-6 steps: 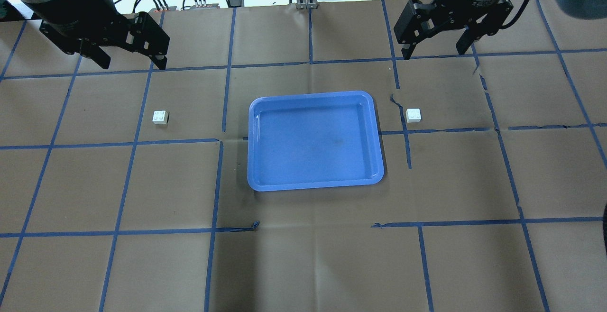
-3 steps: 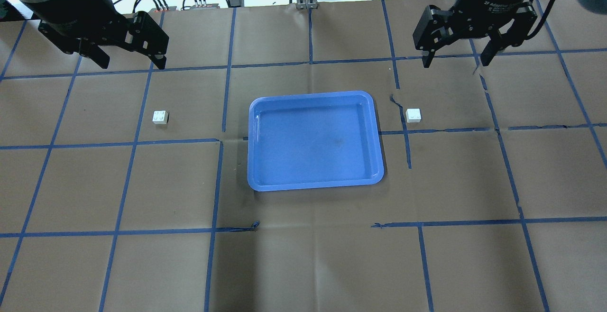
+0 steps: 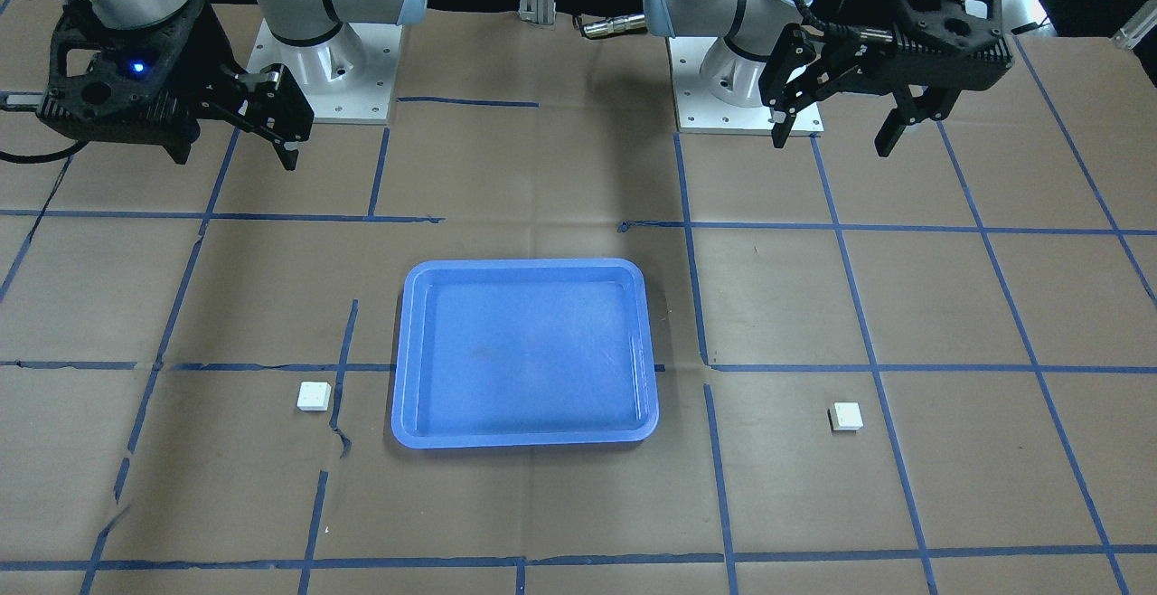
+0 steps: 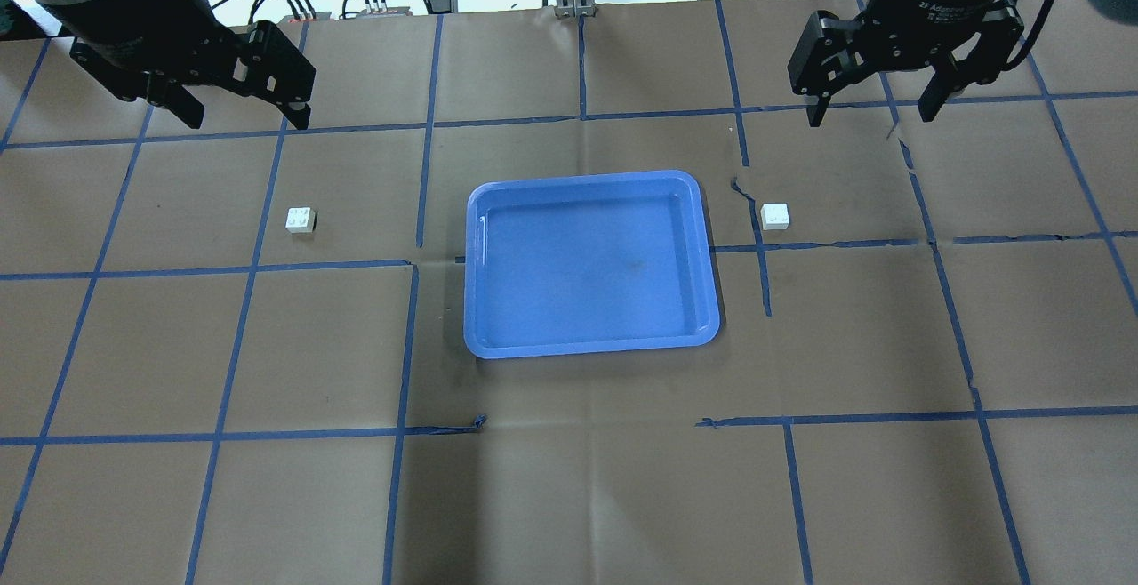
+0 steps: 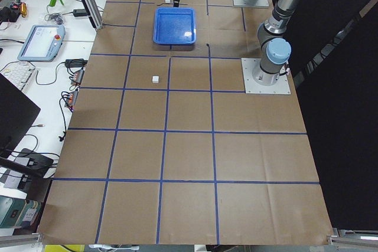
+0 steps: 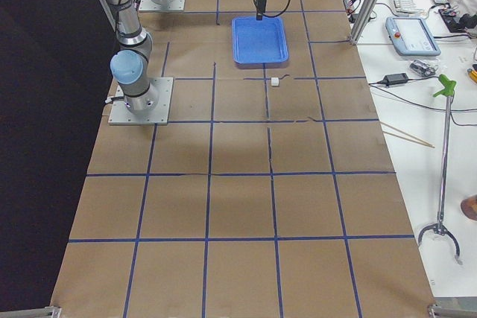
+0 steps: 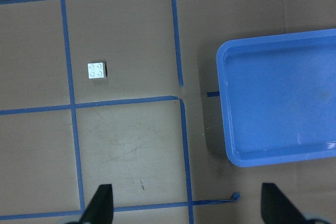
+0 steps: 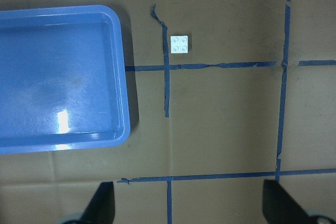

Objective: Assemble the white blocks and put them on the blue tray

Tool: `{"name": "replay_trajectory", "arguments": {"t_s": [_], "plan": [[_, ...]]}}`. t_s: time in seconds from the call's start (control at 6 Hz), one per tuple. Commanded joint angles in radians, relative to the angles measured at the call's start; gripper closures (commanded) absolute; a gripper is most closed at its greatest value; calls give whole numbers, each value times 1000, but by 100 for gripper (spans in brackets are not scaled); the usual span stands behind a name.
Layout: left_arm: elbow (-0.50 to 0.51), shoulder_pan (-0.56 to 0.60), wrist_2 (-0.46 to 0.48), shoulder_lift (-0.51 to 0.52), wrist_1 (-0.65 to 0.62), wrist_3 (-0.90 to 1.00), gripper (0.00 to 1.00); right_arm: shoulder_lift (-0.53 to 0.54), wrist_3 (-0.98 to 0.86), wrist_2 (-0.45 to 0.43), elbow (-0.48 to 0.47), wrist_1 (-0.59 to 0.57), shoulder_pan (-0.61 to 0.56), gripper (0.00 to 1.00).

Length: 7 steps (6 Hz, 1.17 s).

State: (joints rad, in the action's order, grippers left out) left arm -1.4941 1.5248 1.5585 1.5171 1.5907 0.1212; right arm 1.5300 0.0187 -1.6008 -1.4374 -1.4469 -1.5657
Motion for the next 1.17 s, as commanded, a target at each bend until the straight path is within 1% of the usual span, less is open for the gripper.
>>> {"name": "replay_trajectory", "arguments": {"t_s": [0.0, 1.0], "plan": [[0, 0, 0, 0, 0, 0, 1, 2, 0, 1, 0, -1, 1, 0], [-2, -3, -11, 1, -3, -2, 1, 2, -2, 9, 14, -1, -1, 0]]}}
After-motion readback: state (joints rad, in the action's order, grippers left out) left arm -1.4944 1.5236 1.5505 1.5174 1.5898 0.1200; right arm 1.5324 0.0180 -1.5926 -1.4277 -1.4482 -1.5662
